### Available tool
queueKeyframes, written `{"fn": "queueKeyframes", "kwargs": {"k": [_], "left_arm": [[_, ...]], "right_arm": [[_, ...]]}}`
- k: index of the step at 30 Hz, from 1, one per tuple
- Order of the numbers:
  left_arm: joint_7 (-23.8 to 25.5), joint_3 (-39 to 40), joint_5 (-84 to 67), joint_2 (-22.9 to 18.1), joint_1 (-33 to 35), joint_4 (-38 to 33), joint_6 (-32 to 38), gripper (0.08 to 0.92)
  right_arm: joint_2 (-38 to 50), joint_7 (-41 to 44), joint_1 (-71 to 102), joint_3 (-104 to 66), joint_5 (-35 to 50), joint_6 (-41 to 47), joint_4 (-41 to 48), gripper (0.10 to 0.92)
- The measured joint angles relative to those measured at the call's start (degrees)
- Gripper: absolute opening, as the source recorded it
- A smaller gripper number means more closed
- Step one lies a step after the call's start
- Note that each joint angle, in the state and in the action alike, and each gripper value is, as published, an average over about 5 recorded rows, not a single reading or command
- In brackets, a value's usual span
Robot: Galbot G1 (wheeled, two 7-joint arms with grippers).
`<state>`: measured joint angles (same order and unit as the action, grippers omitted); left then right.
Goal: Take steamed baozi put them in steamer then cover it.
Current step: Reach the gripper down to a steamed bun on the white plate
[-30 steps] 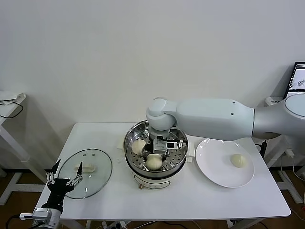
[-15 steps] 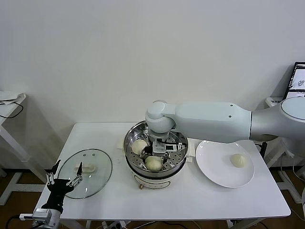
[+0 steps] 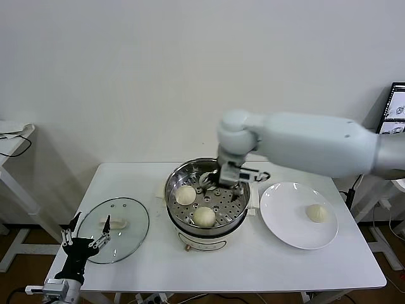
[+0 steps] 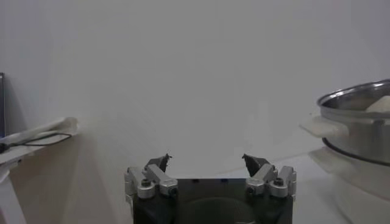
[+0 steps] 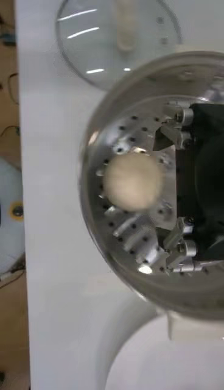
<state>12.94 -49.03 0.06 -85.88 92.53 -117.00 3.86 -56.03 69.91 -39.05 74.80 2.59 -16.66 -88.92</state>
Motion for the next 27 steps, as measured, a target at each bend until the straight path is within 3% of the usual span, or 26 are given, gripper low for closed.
{"fn": "queueKeyframes", "kwargs": {"k": [7,15,27], "left_arm": [[0.0,0.5,0.6,-0.2,0.7,-1.1,0.2,0.823],[-0.1,1.3,1.2,-0.1,0.8,-1.8,0.3,0.823],[-0.2,2.5,2.1,-0.1,0.7,-1.7,0.3,0.823]], "right_arm": [[10.4,2.1,0.1,-1.4,3.6,9.5,1.6,0.823],[20.4,3.7,8.0,-7.1,1.7,17.6,6.2,0.823],[24.5,4.5,27.0,-24.6,-7.5,21.4,16.8,0.823]]}}
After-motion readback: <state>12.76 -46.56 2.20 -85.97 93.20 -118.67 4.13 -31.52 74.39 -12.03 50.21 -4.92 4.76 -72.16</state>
